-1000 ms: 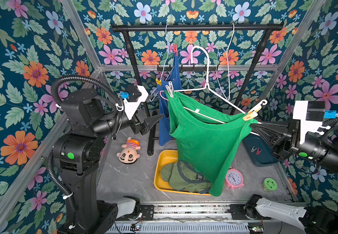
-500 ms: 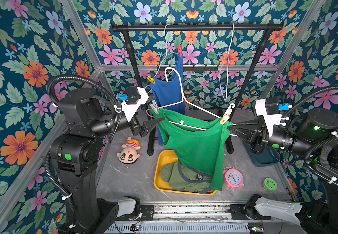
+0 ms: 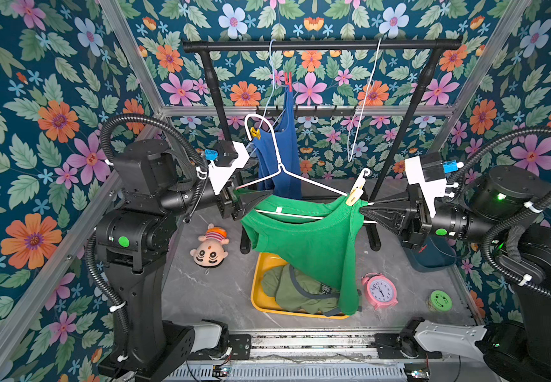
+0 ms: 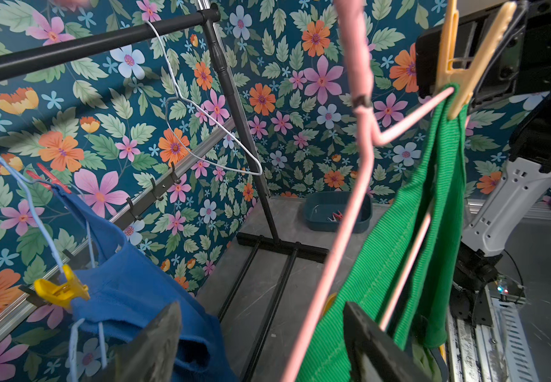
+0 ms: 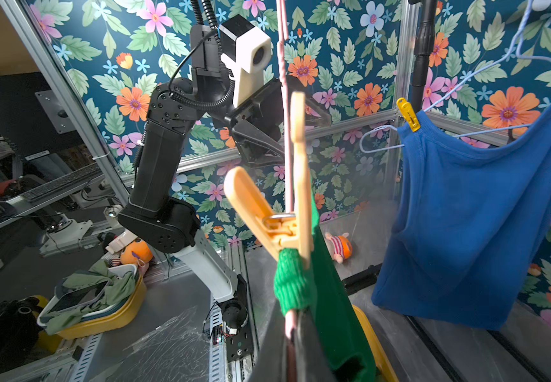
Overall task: Remove the clothespins securing tank tops to the hanger
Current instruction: Pick up the hanger from the clothesline.
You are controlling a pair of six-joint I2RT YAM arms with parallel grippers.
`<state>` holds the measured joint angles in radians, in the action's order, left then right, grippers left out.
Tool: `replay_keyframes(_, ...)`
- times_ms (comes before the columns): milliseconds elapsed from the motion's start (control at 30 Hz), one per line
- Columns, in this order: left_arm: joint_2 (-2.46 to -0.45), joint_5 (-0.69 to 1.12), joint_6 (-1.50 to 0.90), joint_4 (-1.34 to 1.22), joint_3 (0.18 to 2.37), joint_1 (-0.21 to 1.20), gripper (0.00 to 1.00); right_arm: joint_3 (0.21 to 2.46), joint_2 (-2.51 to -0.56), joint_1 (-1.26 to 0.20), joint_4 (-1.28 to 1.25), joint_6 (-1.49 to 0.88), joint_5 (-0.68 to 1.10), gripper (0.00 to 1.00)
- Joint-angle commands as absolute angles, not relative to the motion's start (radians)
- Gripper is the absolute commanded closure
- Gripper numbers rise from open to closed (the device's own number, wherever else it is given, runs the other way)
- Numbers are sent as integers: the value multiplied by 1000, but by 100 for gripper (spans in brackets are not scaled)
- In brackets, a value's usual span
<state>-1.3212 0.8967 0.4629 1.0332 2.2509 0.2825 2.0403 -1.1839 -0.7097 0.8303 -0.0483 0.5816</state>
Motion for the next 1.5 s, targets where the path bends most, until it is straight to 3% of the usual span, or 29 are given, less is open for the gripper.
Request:
replay_keyframes(0,-1321,937,473,1035,2246,280,26,2033,-1194,-710,741,-60,630,100)
replay_keyframes(133,-1312,936,474,1038,2237,281,40,2015,-1204,-710,733,-48,610,100)
replay_keyframes(367,-1301,931,473,1038,2222,281,86,1950,-1205,-710,696,-38,571,100)
replay_keyframes(533,-1304,950,467,1039,2217,281,100,1892,-1197,-710,656,-44,548,100)
replay_keyframes(767,-1299,984,465,1044,2209,281,100,1848,-1201,-701,621,-43,558,100)
replay_keyframes(833,-1302,992,465,1044,2217,281,75,1848,-1210,-684,624,-46,597,100)
replay_keyframes(867,-1305,996,464,1044,2223,281,75,1848,-1214,-675,624,-51,612,100)
replay_keyframes(1033,-1318,1037,458,1045,2223,281,99,1824,-1217,-646,597,-74,647,100)
replay_keyframes(1467,-1315,1076,448,1043,2194,280,100,1836,-1241,-623,556,-105,669,100)
